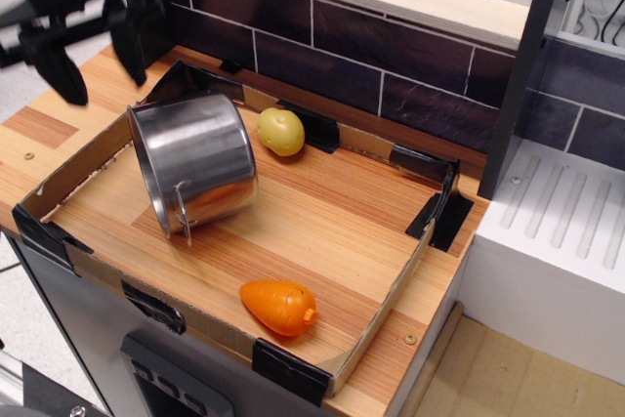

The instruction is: Topple metal pot

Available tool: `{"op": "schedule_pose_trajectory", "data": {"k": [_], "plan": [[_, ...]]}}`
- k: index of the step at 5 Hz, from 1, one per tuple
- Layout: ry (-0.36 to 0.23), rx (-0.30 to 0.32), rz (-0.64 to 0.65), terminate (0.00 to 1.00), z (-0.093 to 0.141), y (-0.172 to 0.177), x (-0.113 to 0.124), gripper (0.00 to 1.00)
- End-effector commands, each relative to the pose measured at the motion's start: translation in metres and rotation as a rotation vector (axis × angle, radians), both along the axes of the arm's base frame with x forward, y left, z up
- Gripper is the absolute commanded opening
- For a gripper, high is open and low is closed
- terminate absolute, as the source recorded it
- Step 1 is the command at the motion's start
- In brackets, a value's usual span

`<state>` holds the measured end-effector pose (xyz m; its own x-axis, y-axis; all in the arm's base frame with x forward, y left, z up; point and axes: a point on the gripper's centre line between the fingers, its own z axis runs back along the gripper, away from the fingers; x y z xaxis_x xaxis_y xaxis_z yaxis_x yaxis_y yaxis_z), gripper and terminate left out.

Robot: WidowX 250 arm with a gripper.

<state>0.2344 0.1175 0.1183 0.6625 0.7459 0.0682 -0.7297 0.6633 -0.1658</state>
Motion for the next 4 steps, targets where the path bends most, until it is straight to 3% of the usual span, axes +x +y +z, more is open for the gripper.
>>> {"op": "schedule_pose_trajectory", "data": {"k": [1,2,3,4], "plan": [[-0.057,0.023,0.073,0.00,0.055,-0.007,0.011,1.00],[-0.067,0.014,0.099,0.00,0.076,-0.015,0.013,1.00],[0.036,-0.003,0.055,0.00,0.105,-0.020,0.015,1.00],[0.036,-0.003,0.055,0.00,0.105,-0.020,0.015,1.00]]}}
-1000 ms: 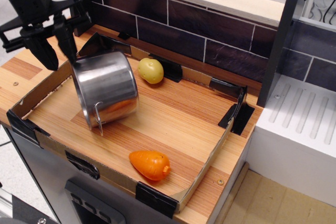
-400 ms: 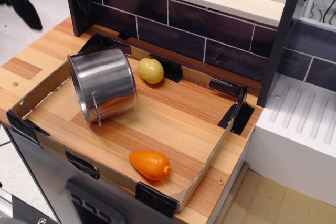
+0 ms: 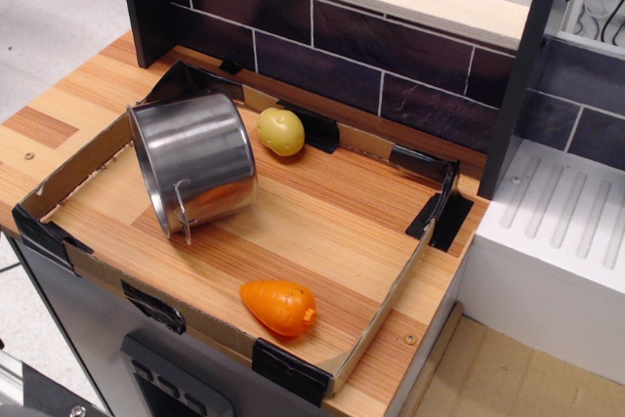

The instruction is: Topple metal pot

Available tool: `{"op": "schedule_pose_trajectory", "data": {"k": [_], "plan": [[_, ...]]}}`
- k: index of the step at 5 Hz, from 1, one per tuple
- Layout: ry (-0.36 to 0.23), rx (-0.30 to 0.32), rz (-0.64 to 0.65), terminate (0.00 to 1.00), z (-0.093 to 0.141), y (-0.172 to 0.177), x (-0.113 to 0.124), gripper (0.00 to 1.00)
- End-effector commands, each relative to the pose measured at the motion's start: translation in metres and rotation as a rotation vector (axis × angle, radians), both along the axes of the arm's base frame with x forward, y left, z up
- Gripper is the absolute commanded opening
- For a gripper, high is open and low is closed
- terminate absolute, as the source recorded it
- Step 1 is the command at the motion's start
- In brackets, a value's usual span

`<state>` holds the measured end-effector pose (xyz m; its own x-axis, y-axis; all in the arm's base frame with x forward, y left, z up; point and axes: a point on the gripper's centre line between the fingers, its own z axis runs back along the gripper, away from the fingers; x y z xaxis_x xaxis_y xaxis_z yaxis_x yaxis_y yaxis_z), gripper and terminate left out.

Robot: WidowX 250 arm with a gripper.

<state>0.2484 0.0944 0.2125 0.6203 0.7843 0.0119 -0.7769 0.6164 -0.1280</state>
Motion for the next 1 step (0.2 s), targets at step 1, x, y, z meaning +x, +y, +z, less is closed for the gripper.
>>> {"op": "schedule_pose_trajectory", "data": {"k": [1], "plan": [[-0.030,0.016,-0.004,1.00,0.0112,0.0027,0.0007,1.00]]}}
